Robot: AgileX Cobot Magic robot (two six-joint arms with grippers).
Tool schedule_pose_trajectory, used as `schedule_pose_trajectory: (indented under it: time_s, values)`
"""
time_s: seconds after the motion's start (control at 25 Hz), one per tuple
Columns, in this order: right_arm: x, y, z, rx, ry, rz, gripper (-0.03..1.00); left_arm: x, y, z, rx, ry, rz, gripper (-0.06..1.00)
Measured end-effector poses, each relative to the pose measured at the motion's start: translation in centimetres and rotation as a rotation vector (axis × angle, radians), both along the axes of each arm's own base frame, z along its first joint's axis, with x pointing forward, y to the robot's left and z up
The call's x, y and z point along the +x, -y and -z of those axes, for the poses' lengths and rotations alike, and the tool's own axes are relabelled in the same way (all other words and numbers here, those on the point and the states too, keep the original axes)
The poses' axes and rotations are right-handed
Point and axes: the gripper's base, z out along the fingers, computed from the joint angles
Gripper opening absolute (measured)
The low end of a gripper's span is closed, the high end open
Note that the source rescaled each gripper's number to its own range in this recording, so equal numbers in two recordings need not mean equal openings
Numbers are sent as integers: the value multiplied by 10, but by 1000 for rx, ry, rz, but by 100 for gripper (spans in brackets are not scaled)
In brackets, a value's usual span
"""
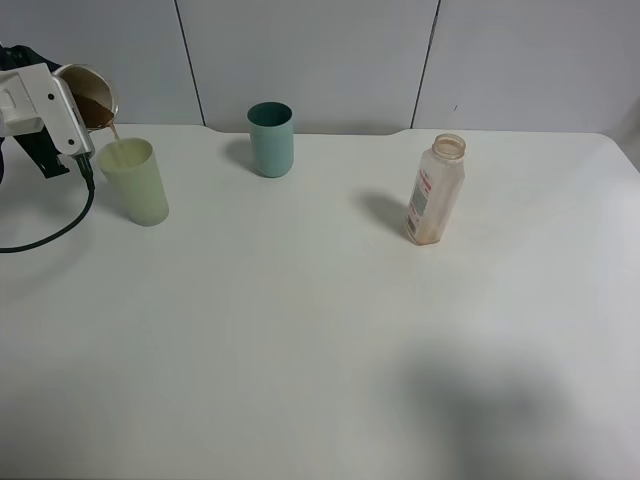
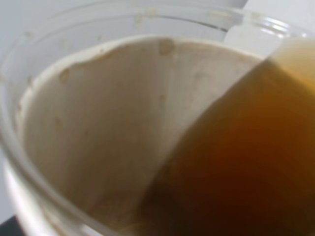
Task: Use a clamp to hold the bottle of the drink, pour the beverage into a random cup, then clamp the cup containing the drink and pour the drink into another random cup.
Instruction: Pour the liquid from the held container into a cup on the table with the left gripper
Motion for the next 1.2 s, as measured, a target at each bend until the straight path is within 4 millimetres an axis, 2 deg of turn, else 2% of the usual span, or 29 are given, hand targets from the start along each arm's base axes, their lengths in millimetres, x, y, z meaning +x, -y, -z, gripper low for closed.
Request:
schedule_pose_trajectory:
  time_s: [1.2]
  values:
    - [0,0,0,0,0,0,100,0,0,0,136,42,50,0]
